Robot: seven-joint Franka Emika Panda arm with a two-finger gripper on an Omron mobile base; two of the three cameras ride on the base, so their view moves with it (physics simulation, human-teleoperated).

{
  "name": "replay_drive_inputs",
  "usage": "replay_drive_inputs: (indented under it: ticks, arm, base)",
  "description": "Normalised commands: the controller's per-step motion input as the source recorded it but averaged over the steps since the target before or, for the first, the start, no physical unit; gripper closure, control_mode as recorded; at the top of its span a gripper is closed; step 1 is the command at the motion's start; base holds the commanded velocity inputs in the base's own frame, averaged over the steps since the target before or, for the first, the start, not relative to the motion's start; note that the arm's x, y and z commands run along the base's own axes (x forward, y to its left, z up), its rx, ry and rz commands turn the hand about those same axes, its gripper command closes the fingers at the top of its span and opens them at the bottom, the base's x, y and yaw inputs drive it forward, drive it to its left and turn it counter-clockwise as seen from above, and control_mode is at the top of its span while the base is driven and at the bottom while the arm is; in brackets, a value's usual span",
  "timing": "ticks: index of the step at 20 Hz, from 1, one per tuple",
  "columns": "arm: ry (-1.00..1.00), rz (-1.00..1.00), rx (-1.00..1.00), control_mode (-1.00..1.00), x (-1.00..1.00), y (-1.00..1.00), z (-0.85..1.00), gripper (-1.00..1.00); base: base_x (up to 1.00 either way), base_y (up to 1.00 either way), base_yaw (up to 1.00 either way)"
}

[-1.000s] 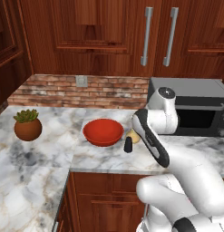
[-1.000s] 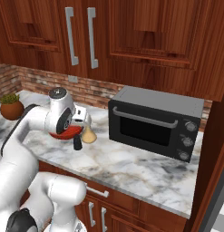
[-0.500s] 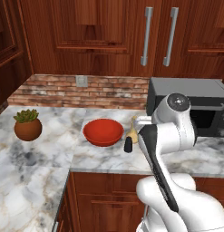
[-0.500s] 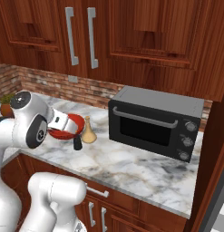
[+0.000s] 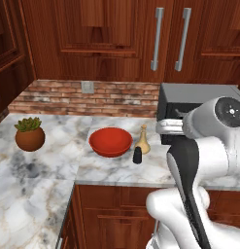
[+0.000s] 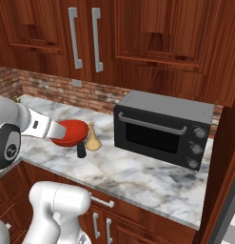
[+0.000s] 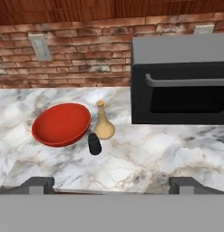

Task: Retrieve the bottle and the shaker from the cabinet and place them next to the mixing bowl on the counter. Then add garlic from the fridge to the mixing bowl.

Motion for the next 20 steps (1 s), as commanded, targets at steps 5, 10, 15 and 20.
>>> replay_drive_inputs:
  ticks: [5, 10, 15, 20]
  arm:
    - [-0.02, 0.08, 0.00, -1.00, -0.67, 0.00, 0.42, -1.00]
    - [-0.04, 0.16, 0.00, -1.00, -0.32, 0.00, 0.03, -1.00]
    - [0.00, 0.01, 0.00, -1.00, 0.00, 0.00, 0.00, -1.00]
    - [0.00, 0.00, 0.00, -1.00, 0.00, 0.00, 0.00, -1.00]
  base:
    - [0.00, 0.00, 0.00]
    - [0.00, 0.00, 0.00]
    - [0.00, 0.00, 0.00]
    - [0.00, 0.00, 0.00]
